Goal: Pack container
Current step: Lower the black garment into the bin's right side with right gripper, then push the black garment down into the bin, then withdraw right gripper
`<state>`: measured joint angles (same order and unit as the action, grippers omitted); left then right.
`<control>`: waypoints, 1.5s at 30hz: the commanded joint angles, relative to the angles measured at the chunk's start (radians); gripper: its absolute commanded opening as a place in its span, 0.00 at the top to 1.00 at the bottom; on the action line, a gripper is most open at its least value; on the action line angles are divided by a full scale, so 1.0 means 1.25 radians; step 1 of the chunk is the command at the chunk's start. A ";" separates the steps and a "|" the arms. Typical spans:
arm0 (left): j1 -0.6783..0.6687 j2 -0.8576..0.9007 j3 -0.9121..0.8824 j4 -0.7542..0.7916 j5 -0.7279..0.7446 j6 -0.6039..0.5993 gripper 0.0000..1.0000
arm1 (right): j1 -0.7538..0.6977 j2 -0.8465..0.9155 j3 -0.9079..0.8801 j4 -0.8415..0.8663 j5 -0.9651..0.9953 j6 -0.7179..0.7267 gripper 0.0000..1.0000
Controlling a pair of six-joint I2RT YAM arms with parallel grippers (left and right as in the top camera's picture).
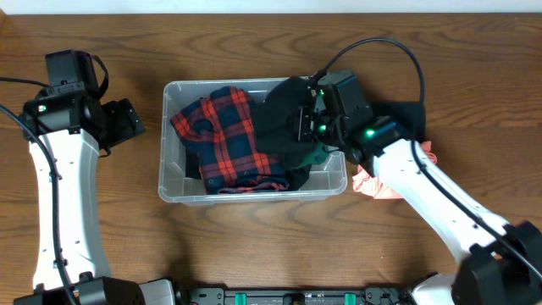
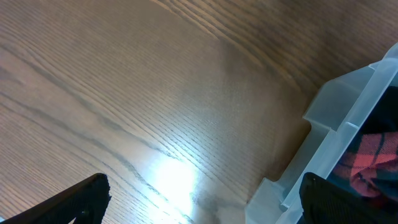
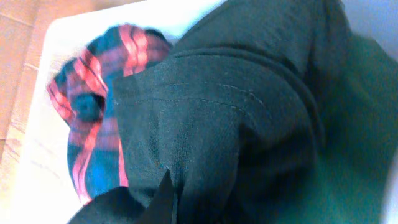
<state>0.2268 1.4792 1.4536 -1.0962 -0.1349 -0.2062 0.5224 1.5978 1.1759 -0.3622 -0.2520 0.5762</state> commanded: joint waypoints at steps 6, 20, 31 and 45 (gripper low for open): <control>0.003 0.003 0.001 -0.002 -0.009 -0.002 0.02 | 0.003 -0.001 0.007 0.323 -0.154 0.025 0.99; 0.003 0.003 0.001 -0.002 -0.009 -0.002 0.02 | 0.003 0.034 0.004 0.011 0.065 -0.088 0.99; 0.003 0.003 0.001 -0.002 -0.009 -0.002 0.02 | 0.002 0.012 0.011 -0.062 0.254 -0.217 0.66; 0.003 0.003 0.001 -0.002 -0.009 -0.002 0.02 | 0.017 -0.176 0.016 0.000 0.051 -0.165 0.64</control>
<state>0.2268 1.4792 1.4536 -1.0962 -0.1349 -0.2062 0.5262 1.3407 1.1904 -0.3721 -0.1207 0.3595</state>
